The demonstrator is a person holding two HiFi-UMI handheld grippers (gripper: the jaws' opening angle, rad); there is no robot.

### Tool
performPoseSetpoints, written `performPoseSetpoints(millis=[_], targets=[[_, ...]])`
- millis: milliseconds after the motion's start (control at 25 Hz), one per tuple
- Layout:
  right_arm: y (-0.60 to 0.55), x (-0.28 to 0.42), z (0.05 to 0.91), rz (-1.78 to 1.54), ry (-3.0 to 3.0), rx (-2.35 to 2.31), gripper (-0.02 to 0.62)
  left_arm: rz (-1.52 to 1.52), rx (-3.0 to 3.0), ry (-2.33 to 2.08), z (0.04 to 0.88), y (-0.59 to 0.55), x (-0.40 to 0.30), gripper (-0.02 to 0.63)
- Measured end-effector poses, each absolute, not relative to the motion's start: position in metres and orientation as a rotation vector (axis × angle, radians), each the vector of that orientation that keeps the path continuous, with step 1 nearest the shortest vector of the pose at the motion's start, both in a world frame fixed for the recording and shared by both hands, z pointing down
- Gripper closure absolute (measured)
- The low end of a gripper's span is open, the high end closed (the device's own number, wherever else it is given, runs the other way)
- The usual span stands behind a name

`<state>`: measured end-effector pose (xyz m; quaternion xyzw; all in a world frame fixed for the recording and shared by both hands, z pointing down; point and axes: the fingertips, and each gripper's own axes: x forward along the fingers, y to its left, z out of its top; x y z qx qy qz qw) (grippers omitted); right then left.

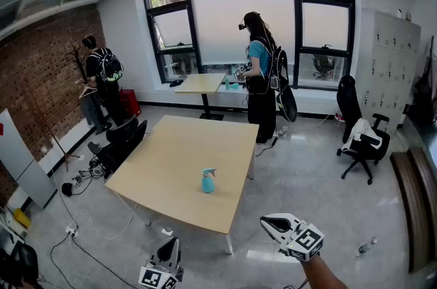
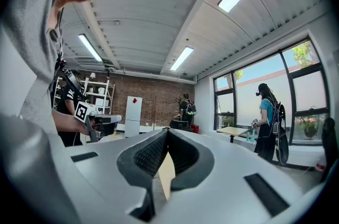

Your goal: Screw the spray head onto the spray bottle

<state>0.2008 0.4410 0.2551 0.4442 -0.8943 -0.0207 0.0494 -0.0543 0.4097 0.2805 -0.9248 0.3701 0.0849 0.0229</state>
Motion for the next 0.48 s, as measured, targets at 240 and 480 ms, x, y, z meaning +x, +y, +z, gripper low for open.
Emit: performPoseSetpoints(millis=[240, 480], targets=[[0.442, 0.212, 0.258, -0.054, -2.728, 1.351, 0.591, 0.246, -2.864, 1.146, 0.280, 0.413, -0.045, 0.601], [0.441, 0.217, 0.260, -0.052, -2.734, 1.344, 0.591, 0.240, -2.857, 1.144, 0.280, 0.415, -0.039, 0.601]])
